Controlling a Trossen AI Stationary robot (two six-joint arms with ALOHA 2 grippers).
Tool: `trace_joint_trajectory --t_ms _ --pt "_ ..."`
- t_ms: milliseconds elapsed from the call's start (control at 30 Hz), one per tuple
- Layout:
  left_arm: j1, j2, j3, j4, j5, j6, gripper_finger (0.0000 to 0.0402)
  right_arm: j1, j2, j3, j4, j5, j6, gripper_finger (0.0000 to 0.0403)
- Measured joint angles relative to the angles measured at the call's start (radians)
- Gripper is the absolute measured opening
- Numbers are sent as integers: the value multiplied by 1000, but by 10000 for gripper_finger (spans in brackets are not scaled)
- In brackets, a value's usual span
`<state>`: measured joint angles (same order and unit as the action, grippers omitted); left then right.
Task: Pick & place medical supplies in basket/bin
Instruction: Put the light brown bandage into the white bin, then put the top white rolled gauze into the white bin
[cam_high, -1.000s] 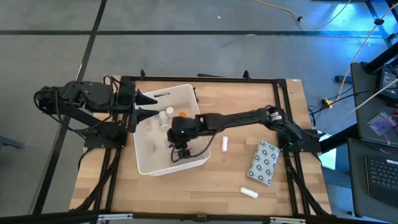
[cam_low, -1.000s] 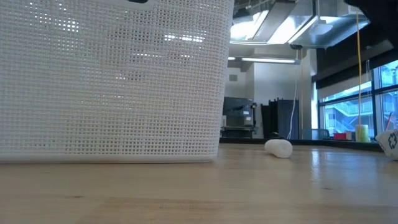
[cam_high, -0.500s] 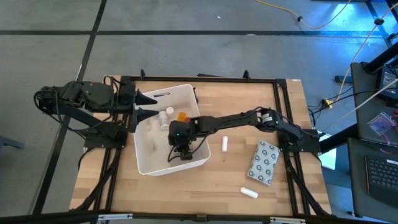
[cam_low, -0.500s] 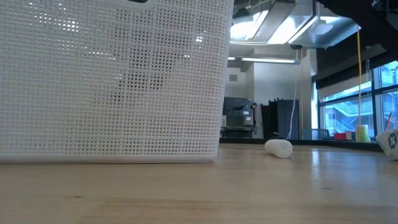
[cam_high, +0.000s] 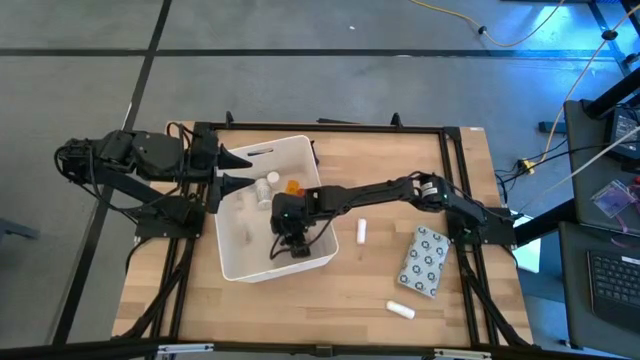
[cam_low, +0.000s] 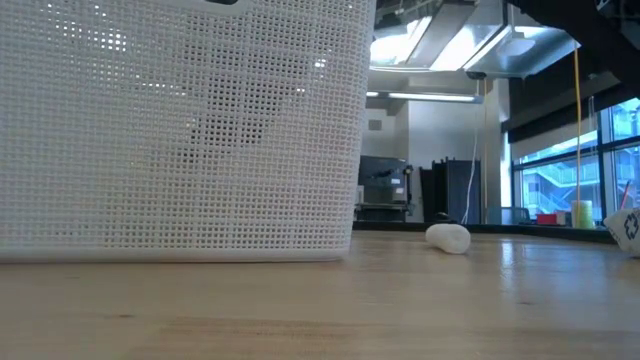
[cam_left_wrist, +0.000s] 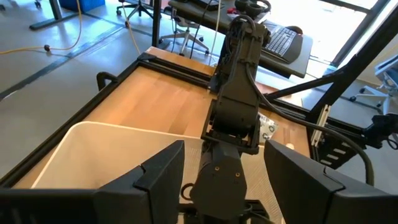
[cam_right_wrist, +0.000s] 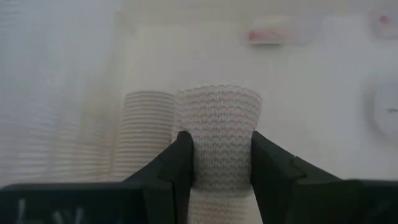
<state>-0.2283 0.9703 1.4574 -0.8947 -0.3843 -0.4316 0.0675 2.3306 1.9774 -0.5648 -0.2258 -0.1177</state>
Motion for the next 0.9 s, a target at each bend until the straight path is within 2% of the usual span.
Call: trace_joint_trajectory --t_ms 100,233,400,533,733,900 --pt "0 0 0 0 0 0 214 1 0 0 0 -55 3 140" --pt "0 0 0 0 0 0 214 1 0 -1 1 -91 4 180" --pt "0 0 0 0 0 0 214 1 1 -1 1 -100 4 238" --pt "0 0 0 0 0 0 214 1 2 29 -14 -104 8 267" --pt "0 0 0 0 1 0 214 1 2 187 -71 -105 10 279" --pt "0 0 0 -1 1 0 214 1 0 370 -161 -104 11 279"
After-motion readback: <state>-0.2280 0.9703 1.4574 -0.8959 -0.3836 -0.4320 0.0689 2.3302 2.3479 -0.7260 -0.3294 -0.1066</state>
